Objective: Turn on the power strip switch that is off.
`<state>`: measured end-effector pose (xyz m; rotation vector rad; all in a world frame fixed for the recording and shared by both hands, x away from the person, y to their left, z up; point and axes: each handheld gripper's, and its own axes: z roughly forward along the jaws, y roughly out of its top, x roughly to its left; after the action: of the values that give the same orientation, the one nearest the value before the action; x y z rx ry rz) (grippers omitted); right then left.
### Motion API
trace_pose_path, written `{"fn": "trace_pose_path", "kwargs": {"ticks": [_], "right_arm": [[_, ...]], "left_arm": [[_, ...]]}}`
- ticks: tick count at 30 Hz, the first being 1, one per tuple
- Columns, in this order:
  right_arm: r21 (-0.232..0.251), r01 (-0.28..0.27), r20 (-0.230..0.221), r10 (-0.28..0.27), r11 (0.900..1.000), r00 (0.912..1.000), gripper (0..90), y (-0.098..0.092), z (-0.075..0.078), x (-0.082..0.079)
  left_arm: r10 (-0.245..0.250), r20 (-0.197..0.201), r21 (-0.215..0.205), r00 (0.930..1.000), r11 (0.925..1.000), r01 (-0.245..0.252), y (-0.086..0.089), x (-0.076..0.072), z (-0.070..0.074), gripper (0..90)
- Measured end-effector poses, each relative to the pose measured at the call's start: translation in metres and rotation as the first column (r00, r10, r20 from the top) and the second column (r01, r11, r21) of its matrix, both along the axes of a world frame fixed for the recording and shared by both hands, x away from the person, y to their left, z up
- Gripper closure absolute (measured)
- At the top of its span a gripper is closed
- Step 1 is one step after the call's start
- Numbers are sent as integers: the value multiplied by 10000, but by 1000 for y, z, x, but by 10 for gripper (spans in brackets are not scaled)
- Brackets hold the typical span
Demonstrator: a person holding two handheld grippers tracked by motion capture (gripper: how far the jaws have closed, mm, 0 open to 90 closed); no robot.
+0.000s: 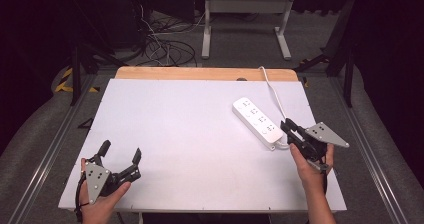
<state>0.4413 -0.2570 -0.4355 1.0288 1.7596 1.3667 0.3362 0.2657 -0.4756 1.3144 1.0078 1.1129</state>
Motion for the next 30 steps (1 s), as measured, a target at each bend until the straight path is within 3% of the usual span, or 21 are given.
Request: {"fn": "trace_pose_path", "kwargs": {"ticks": [3, 7, 11, 15, 30], "right_arm": [[164, -109, 216, 106, 9998, 9997, 676, 0, 1, -1], [618, -39, 490, 9, 9981, 9988, 473, 0, 2, -3], [670, -142, 516, 108, 9977, 9986, 437, -1, 3, -5], [759, -98, 632, 50, 9971, 9980, 310, -2, 3, -8], [1045, -81, 888, -12, 9945, 9960, 203, -8, 7, -27]], "left_arm": [[20, 9, 8, 10000, 10000, -20, 0, 0, 0, 87], [1, 11, -3, 10000, 10000, -1, 0, 0, 0, 86], [-24, -3, -4, 10000, 10000, 24, -1, 0, 0, 86], [-22, -22, 43, 10000, 10000, 22, -1, 0, 0, 86], [-36, -8, 104, 10000, 9999, 36, -2, 0, 0, 87]]}}
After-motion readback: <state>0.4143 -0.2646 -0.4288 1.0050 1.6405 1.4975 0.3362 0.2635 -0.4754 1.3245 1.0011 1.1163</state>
